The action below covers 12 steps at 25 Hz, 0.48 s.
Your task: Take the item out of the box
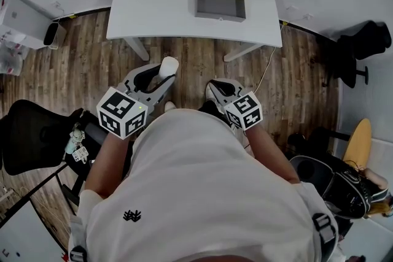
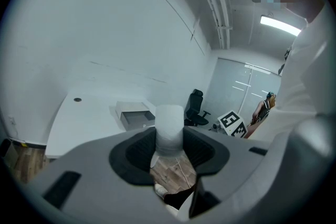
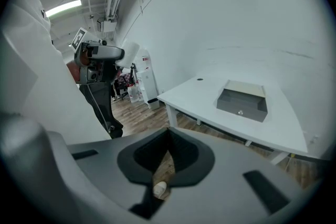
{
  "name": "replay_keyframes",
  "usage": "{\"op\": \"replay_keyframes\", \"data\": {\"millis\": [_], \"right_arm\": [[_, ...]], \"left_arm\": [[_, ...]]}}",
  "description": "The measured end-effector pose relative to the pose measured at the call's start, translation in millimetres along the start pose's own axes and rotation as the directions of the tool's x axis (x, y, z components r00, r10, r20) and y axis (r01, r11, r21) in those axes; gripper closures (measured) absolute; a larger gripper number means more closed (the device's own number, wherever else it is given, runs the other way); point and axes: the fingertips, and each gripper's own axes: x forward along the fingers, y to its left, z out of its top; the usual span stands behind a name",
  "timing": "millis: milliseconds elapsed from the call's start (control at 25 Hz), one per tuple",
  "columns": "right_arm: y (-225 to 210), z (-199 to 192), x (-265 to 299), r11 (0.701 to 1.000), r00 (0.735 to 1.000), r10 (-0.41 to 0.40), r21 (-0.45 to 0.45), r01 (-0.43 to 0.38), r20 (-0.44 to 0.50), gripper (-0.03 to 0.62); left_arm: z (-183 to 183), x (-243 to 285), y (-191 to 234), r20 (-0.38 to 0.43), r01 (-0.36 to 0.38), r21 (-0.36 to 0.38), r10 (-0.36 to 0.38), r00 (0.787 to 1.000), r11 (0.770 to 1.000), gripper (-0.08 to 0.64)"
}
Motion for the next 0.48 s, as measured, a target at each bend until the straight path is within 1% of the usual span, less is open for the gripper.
{"op": "replay_keyframes", "data": {"millis": [480], "right_arm": [[-7.0,-6.7,-8.8,1.000,1.000,-0.023,0.016,0.023,0.010,0.586]], "left_arm": [[-1.5,10.7,-10.6,-0.020,0.022,-0.006,-0.022,1.000,1.000,0.396]]}}
